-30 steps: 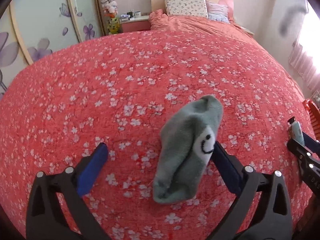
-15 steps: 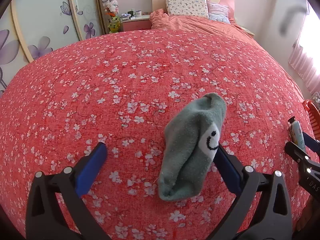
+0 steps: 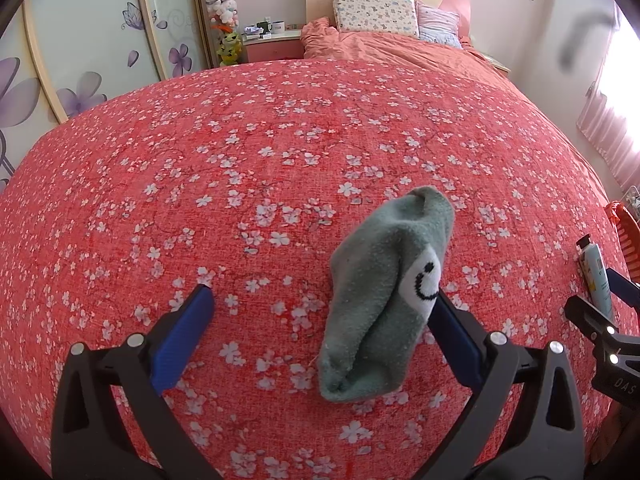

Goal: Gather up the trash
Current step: 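Close the right tool on the light blue tube while the left tool holds the sock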

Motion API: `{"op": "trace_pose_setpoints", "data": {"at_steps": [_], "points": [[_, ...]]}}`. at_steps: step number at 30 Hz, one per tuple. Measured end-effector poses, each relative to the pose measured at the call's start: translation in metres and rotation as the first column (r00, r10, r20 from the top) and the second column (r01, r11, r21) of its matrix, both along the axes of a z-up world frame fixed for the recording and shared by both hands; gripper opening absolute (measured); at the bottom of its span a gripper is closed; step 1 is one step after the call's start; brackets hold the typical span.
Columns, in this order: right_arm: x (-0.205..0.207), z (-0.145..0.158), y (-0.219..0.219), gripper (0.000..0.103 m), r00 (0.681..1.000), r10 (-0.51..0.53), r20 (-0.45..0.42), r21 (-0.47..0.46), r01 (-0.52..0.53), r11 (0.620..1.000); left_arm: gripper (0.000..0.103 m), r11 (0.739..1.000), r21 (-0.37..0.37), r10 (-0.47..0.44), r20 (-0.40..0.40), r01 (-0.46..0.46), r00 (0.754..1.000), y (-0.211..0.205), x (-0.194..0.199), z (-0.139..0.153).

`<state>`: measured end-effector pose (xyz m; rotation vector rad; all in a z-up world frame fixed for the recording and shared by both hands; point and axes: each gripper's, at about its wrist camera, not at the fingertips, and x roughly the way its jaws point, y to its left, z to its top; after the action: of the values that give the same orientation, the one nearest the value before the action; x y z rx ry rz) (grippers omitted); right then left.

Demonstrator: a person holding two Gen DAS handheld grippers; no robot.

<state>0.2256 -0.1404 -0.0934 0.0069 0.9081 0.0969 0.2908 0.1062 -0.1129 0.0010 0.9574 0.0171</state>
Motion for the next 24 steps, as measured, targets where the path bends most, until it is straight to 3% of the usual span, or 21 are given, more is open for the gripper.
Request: {"op": "trace_pose_setpoints", "data": {"at_steps": [4, 8, 10, 12, 17, 18, 19, 21, 24], "points": [[-0.001, 0.002, -0.007, 0.087, 1.000, -0.006, 0.010, 0.030, 0.006, 1.000, 0.100, 1.000, 0.001, 0.002, 0.001, -0.002, 1.000, 0.000, 0.001, 0.001], [-0.005, 0.005, -0.020, 0.065, 0.999, -0.026, 0.031, 0.066, 0.024, 0.998, 0.099, 1.000, 0.009, 0.001, -0.001, -0.001, 1.000, -0.001, 0.007, 0.002], [-0.006, 0.006, -0.022, 0.058, 0.999, -0.023, 0.035, 0.077, 0.020, 0.997, 0.095, 1.000, 0.015, -0.016, 0.001, 0.016, 1.000, -0.005, 0.010, 0.005], [-0.006, 0.006, -0.023, 0.050, 0.999, -0.019, 0.038, 0.075, 0.016, 0.997, 0.083, 0.999, 0.018, -0.035, 0.006, 0.035, 0.999, -0.008, 0.011, 0.008], [-0.003, 0.007, -0.018, 0.038, 0.999, -0.006, 0.035, 0.052, 0.005, 0.999, 0.071, 0.996, 0.057, -0.067, 0.012, 0.067, 0.998, -0.018, 0.014, 0.012], [-0.002, 0.007, -0.016, 0.029, 0.999, -0.007, 0.036, 0.044, 0.006, 0.999, 0.065, 0.996, 0.057, -0.073, 0.016, 0.072, 0.997, -0.020, 0.015, 0.012], [-0.002, 0.008, -0.017, 0.029, 0.999, -0.006, 0.035, 0.045, 0.004, 0.999, 0.062, 0.996, 0.049, -0.079, 0.020, 0.078, 0.997, -0.020, 0.015, 0.012], [-0.004, 0.008, -0.018, 0.029, 0.999, 0.002, 0.035, 0.051, -0.004, 0.999, 0.037, 0.995, 0.014, -0.096, 0.021, 0.095, 0.995, -0.022, 0.016, 0.013], [-0.008, 0.010, -0.017, 0.028, 0.999, 0.011, 0.044, 0.046, -0.013, 0.999, 0.018, 0.993, -0.022, -0.113, 0.023, 0.113, 0.993, -0.023, 0.016, 0.017]]}}
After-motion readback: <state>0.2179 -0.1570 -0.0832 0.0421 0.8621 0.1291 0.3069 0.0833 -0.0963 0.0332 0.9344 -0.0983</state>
